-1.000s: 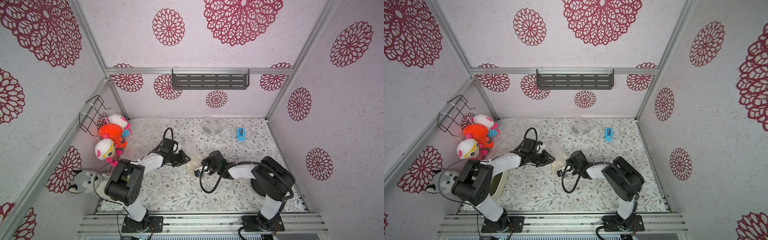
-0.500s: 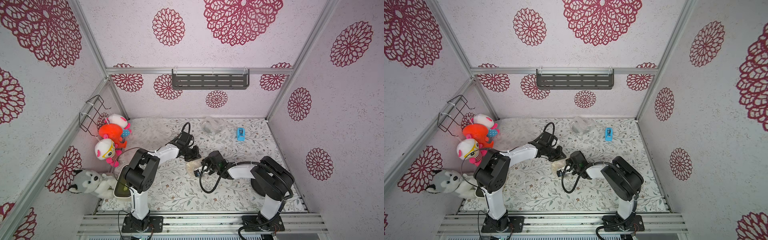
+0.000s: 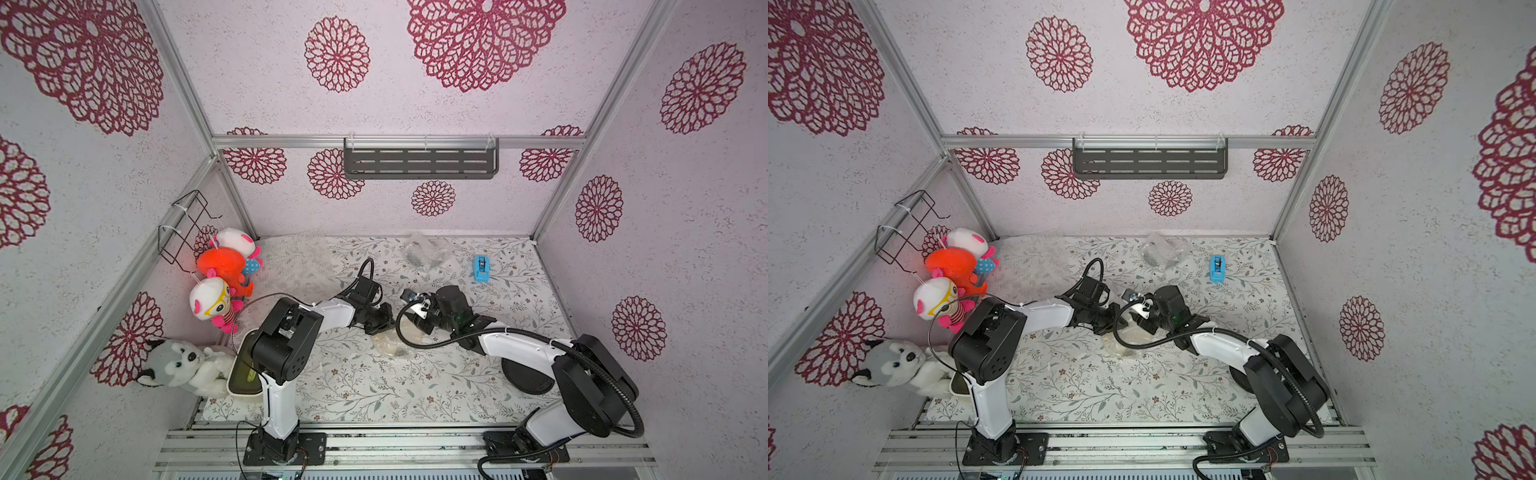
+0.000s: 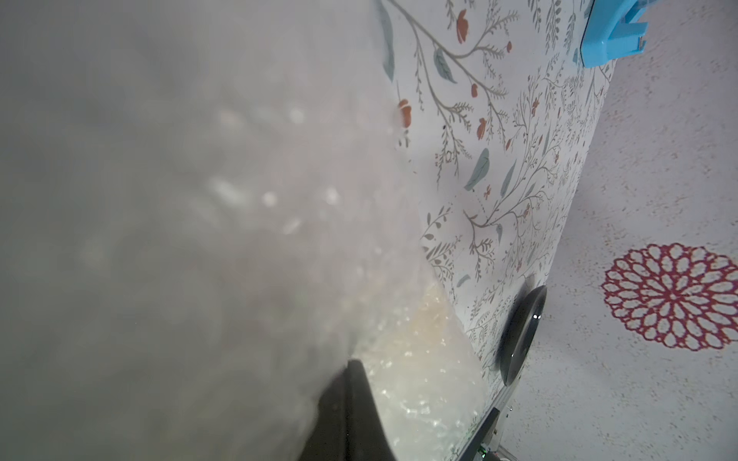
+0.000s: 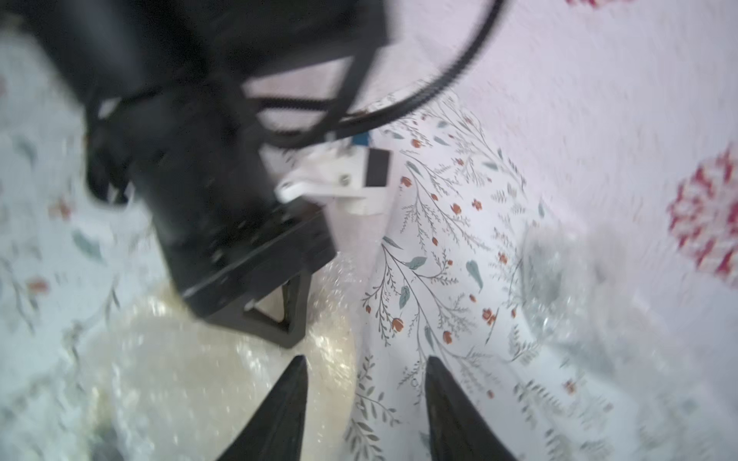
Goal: Wrap dinner plates in bubble wrap
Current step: Wrap the plate in the bubble wrap.
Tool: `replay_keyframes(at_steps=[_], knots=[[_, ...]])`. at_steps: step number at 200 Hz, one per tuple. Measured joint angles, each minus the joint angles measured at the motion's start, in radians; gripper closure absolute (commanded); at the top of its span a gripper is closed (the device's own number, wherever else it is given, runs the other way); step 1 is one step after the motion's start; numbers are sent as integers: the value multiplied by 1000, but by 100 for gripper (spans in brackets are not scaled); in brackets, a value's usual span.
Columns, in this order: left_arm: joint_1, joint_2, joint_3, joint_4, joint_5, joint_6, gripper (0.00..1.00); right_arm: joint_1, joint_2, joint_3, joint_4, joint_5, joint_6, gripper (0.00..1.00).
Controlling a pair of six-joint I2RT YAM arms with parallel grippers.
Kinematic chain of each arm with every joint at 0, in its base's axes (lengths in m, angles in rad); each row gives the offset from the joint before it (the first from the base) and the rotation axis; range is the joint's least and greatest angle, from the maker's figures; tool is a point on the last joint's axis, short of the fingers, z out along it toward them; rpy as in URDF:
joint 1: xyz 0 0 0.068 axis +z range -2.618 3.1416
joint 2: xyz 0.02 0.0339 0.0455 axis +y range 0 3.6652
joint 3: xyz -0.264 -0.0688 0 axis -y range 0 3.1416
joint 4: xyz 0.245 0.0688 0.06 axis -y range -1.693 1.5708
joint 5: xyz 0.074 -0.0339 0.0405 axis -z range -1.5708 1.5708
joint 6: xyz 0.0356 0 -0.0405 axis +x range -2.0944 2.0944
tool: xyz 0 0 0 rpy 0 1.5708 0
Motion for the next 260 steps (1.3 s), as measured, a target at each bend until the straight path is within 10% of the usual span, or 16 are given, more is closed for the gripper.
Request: replay_keyframes(at_steps=[67,113,147,217,260], knots=[[2,-2,-8,18,13,0,98,-3,302,118,-71,-164,645,82],[58,-101,-76,14,74,-29,64,2,346,127,-115,-208,686,85],[185,-256,-86,-59,50,60,0,3,346,130,-134,-207,680,86],[295,8,121,-57,90,315,5,3,346,130,-135,-201,673,88],[295,187,248,18,227,351,77,5,346,129,-135,-196,672,89]])
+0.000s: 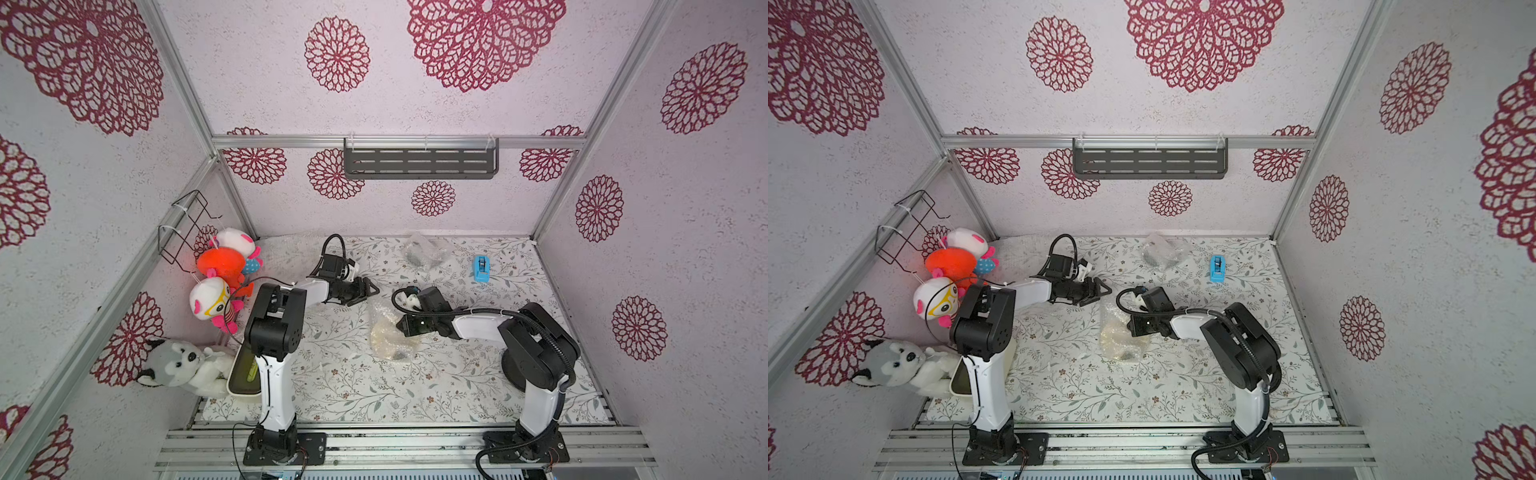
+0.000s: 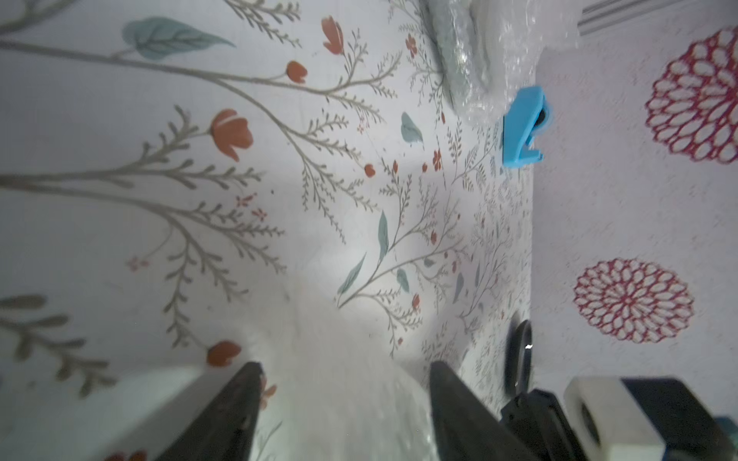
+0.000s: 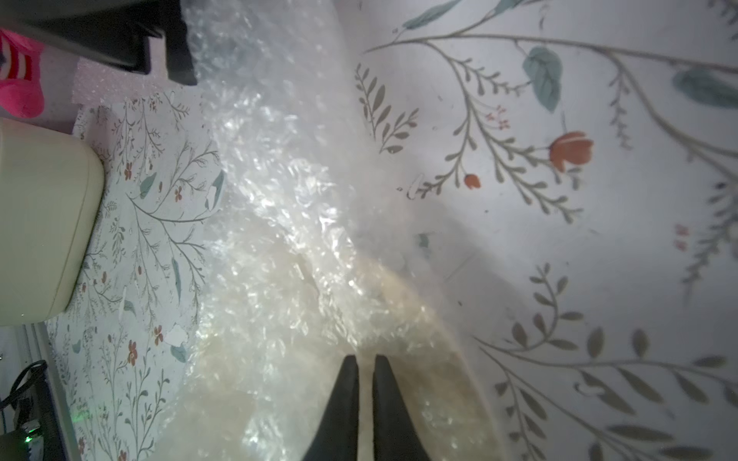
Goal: Wrap dinner plates in bubble wrap
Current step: Wrap the plate in the bubble wrap.
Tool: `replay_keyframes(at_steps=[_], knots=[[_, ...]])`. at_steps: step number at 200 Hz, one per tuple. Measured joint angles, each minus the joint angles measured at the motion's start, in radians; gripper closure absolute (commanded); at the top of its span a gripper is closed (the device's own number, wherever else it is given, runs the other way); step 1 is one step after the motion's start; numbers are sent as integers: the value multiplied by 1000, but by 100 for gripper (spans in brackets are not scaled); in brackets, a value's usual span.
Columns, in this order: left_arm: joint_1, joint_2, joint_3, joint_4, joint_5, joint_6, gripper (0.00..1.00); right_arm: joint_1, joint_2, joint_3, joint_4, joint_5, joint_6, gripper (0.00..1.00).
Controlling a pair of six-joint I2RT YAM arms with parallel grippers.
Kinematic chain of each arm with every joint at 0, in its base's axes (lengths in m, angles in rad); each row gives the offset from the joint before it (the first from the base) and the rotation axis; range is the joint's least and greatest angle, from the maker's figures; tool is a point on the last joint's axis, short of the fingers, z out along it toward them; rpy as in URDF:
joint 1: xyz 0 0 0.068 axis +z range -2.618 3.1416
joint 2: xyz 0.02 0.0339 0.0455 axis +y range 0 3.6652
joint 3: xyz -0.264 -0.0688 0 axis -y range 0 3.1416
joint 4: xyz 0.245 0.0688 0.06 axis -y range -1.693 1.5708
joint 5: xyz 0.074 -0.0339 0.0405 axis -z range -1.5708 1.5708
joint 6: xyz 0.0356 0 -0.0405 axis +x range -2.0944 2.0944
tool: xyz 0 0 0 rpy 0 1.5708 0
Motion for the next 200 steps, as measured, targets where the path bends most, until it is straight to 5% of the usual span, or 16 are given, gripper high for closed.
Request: replay_keyframes(at_steps=[16,47,73,111,200], knots=[[0,8,-4,25,36,-9,100,0,0,0,0,0,0,89],[-5,-40,-65,103,87,-36,100,0,-1,0,-5,-2,4,90],[-38,-222,-199,127,79,-74,100,1,-1,0,-13,-12,31,90],[-237,-430,-343,151,6,-124,100,-2,-1,16,-36,-37,108,89],[-415,-323,-432,147,-116,-174,100,-16,-89,-69,-77,33,306,83]])
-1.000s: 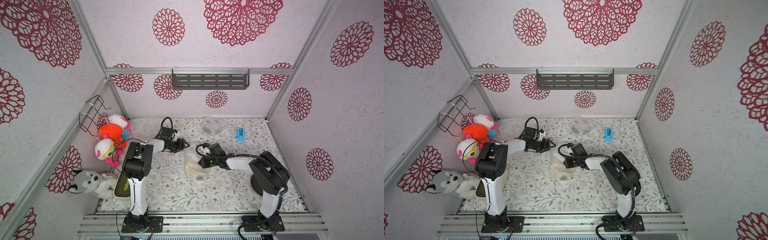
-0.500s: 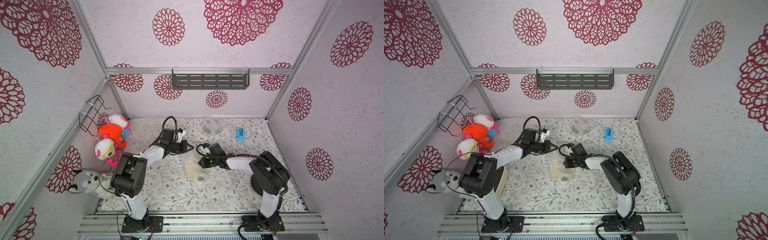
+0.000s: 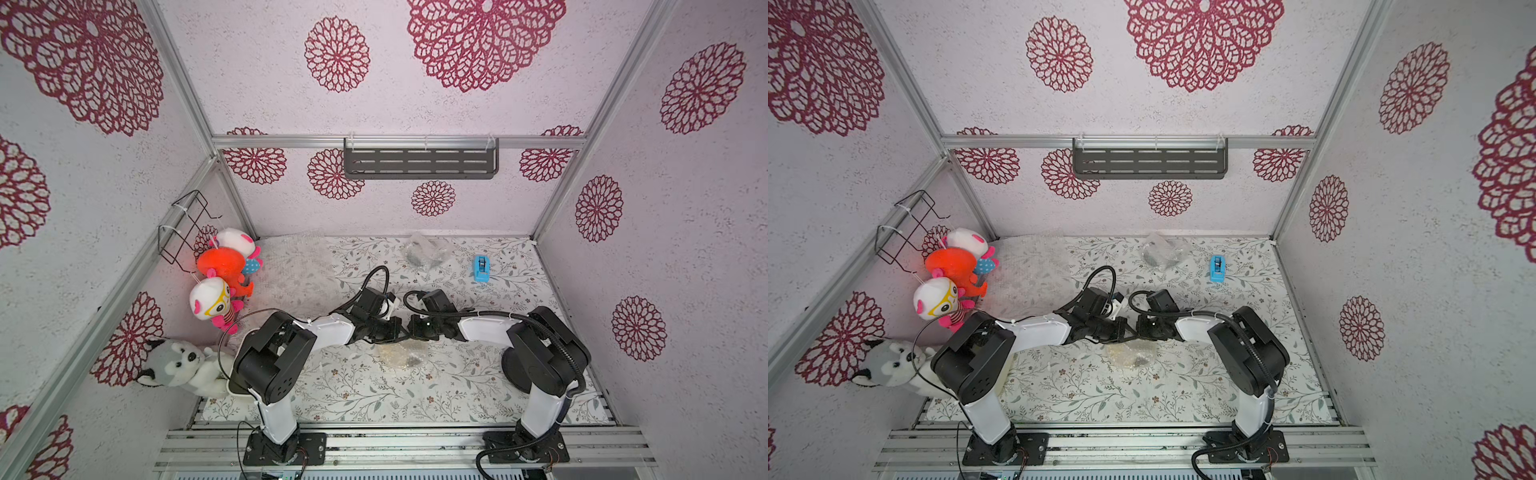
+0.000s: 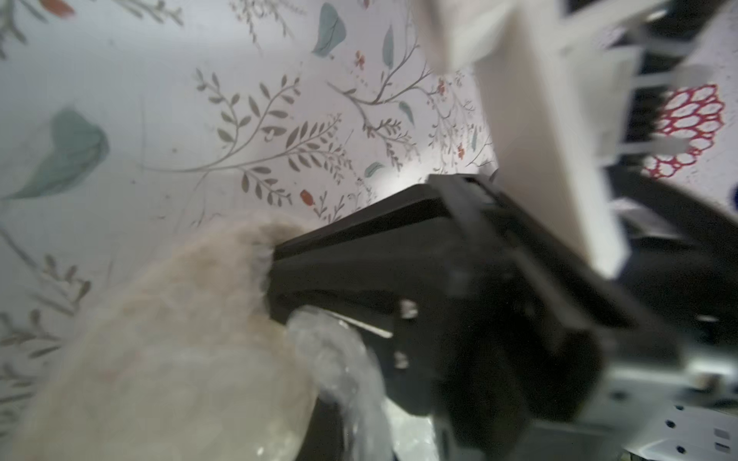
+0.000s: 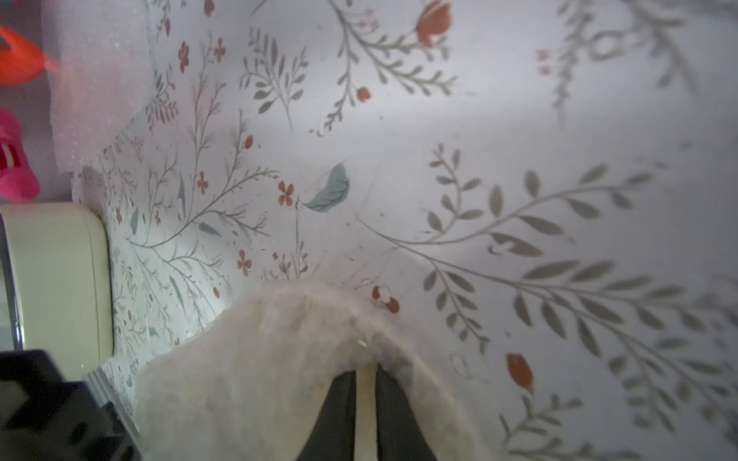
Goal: Wrap dinner plates in bubble wrap
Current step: Wrap the plate in the bubble wrap.
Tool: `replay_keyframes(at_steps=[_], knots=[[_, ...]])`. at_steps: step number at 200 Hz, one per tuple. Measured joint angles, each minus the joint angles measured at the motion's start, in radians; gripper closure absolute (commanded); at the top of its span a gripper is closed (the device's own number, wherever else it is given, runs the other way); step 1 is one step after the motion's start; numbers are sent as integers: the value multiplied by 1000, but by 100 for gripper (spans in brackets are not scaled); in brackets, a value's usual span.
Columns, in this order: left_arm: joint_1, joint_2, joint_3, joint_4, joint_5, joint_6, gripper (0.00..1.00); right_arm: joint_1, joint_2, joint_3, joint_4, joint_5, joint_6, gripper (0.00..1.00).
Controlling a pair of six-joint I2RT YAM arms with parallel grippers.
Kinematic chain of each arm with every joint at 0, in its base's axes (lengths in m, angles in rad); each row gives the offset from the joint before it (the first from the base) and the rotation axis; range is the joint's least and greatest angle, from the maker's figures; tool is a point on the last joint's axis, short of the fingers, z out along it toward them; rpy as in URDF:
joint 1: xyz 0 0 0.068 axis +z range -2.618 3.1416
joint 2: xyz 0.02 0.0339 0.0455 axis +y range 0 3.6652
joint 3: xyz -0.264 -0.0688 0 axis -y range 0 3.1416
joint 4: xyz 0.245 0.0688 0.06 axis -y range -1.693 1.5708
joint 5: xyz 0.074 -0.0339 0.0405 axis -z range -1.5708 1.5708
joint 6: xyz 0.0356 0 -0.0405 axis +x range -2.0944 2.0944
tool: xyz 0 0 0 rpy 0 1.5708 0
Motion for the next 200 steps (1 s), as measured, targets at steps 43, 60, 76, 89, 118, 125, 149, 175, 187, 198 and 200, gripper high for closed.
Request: replay_keyframes(at_steps=[43,60,76,89,118,125,149,175,187,198,200], knots=[[-34,20,-29,40,-16,-9,100,6,-69,-69,66,41,43,69],[-34,48,-13,51,-8,-10,100,-21,-140,-70,33,59,-29,67],[-34,53,-3,49,-5,-9,100,-71,-253,-84,-8,70,-114,70],[-34,53,-3,47,-6,-9,100,-111,-360,-116,-51,61,-192,76],[-32,54,2,39,-5,-8,100,-124,-513,-254,-129,-93,-319,83],[-31,54,7,30,-4,-8,100,-103,-516,-290,-142,-135,-335,83],[-26,58,24,0,-3,8,100,-2,-475,-381,-156,-214,-378,85],[-21,65,57,-48,-2,36,100,27,-376,-383,-124,-208,-396,89],[-20,74,89,-87,-5,59,100,29,-314,-349,-107,-181,-395,90],[-20,82,119,-109,-20,82,100,31,-266,-311,-96,-169,-388,91],[-20,84,124,-111,-23,87,100,32,-259,-304,-92,-166,-385,91]])
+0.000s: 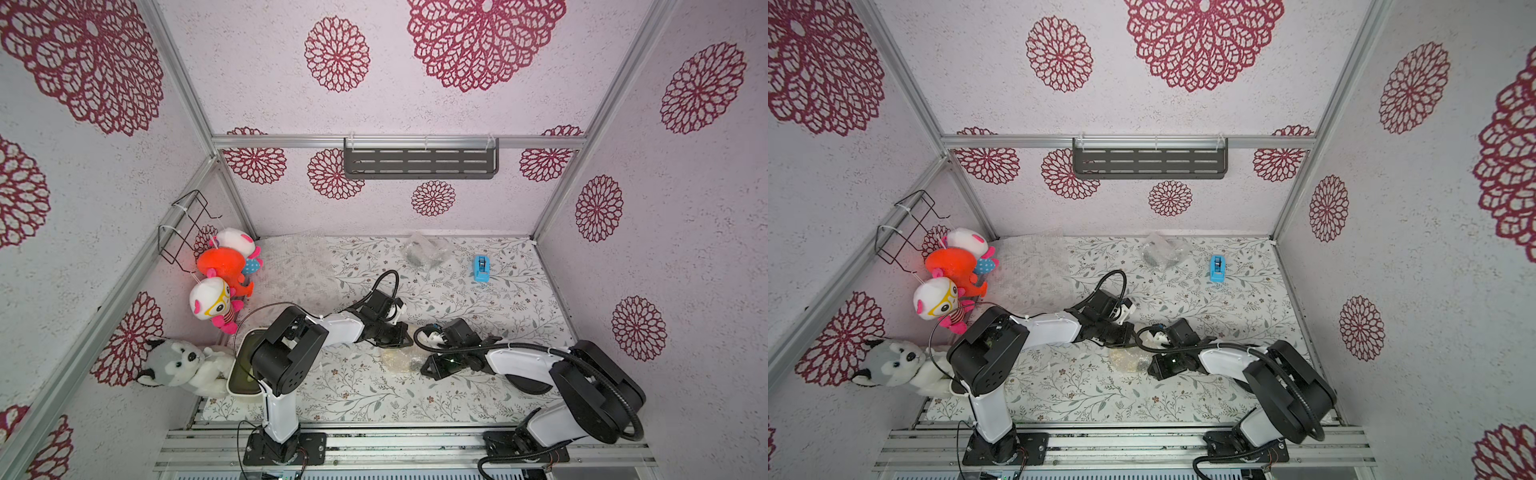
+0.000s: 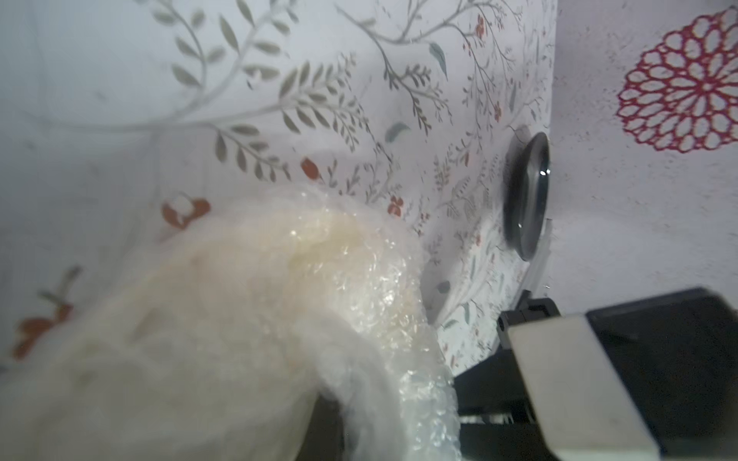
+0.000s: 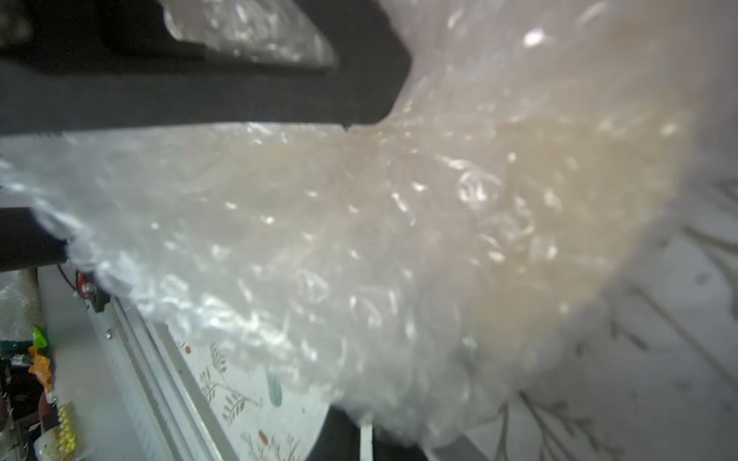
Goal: Wrap dinner plates in bubble wrap
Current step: Wrap the plate in the bubble wrap.
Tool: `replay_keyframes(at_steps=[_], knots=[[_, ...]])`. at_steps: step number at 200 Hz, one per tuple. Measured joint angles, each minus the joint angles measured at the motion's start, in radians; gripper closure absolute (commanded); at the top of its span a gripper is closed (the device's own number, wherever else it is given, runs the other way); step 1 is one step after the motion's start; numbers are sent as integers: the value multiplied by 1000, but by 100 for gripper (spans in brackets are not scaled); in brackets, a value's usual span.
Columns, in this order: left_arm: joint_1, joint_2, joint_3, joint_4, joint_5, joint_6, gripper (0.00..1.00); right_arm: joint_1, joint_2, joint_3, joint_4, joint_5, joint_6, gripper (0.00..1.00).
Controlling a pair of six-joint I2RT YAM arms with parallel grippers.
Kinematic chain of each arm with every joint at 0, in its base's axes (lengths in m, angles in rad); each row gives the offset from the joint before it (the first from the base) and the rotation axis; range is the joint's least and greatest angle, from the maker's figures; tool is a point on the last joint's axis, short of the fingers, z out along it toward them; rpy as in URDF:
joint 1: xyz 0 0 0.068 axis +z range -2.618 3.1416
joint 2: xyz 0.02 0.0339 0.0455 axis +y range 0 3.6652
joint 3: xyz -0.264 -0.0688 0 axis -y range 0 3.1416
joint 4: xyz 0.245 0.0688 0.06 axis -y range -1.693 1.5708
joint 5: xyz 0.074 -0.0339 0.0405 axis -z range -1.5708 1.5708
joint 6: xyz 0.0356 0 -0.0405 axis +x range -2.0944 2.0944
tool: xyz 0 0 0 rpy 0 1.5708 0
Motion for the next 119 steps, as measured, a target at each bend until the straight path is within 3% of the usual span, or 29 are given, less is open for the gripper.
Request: replay_keyframes(at_steps=[42,88,119], knots=[[25,59,60,12,-24,75,91,13,82,81,42,51,76,91],[32,86,39,122,54,134,63,19,87,85,72,74,151,88],[32,72,2,187,87,166,62,19,82,85,71,89,172,88]])
